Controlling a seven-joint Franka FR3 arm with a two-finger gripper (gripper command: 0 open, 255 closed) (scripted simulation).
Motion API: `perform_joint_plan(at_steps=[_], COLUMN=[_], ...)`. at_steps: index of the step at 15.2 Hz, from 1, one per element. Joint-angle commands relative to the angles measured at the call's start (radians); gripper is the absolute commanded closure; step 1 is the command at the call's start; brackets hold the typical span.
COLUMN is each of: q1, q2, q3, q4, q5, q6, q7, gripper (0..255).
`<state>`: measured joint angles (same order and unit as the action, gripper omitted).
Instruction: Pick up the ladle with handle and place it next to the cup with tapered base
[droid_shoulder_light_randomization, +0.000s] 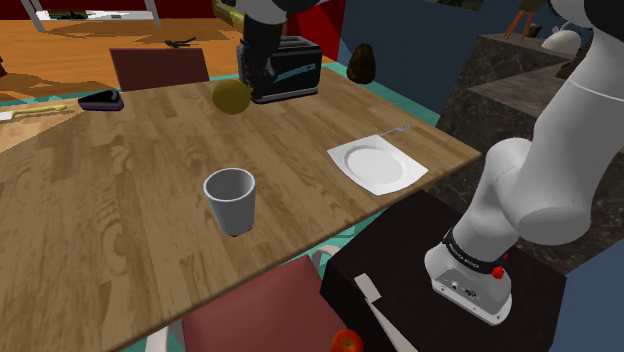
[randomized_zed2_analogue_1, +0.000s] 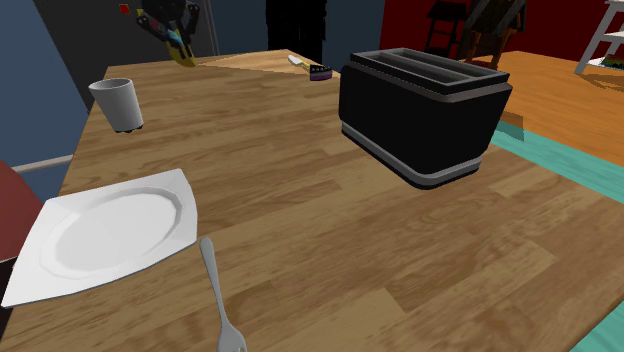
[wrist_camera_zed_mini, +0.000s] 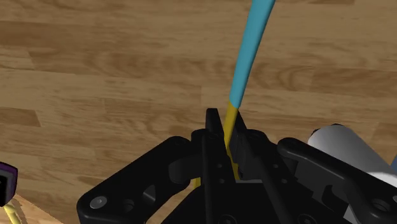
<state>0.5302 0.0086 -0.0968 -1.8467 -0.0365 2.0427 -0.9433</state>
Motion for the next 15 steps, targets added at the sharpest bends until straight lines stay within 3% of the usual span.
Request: perform_joint_plan(at_steps=[1, 15], q1=[0.023, 0.191], q2=[0.001, 0.135], q3=[0.023, 0.167], q4=[-0.003, 0.173], q5=[-0.010, -0.080], q6=[0.003, -0.063], q7=[0.052, 0.382], gripper=[255, 255])
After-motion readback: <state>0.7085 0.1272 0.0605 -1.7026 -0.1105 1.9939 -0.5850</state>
